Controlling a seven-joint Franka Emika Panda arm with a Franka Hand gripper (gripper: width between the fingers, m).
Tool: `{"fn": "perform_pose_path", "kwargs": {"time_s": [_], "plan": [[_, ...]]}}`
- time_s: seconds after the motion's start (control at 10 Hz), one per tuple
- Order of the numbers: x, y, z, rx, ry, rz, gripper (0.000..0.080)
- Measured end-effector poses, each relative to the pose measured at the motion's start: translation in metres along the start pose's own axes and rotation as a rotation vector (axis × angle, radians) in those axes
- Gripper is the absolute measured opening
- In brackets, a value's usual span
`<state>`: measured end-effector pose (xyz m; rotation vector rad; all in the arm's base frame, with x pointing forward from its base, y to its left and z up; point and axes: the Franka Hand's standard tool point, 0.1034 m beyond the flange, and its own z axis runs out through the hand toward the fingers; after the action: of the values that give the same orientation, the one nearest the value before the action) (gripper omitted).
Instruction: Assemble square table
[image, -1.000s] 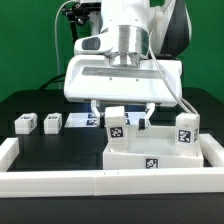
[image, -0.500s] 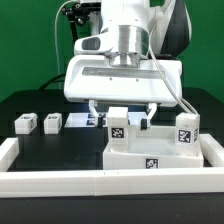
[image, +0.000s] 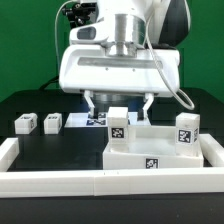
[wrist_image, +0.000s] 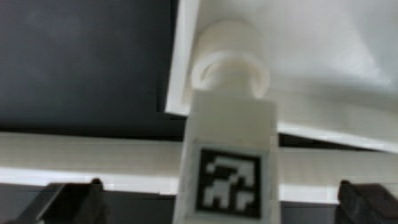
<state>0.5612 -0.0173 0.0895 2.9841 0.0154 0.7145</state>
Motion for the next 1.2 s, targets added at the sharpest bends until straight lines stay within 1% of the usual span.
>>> {"fn": "perform_pose_path", "kwargs": {"time_s": [0.1,0.2,0.3,0.4,0.5,0.6,0.7,0.8,0.9,1.0,1.2], "plan": [[0.002,0.0,-0.003,0.007,-0.017,0.004,0.0649],[0.001,0.0,-0.002,0.006,-0.016,0.003,0.0649],[-0.004,-0.004,0.001,0.021,-0.067,0.004,0.0649],[-0.007,-0.01,0.001,0.051,-0.164,0.007,0.0649],[0.001,-0.01,0.003,0.064,-0.207,0.009,0.0649],[0.005,-0.011,0.004,0.089,-0.303,0.013,0.0649],[0.011,-0.011,0.005,0.105,-0.373,0.015,0.0649],[0.015,-0.008,0.008,0.111,-0.416,0.014,0.0649],[0.012,-0.005,0.009,0.118,-0.5,0.003,0.0649],[0.011,-0.002,0.011,0.114,-0.548,-0.013,0.0649],[0.007,-0.002,0.012,0.115,-0.58,-0.022,0.0649]]}}
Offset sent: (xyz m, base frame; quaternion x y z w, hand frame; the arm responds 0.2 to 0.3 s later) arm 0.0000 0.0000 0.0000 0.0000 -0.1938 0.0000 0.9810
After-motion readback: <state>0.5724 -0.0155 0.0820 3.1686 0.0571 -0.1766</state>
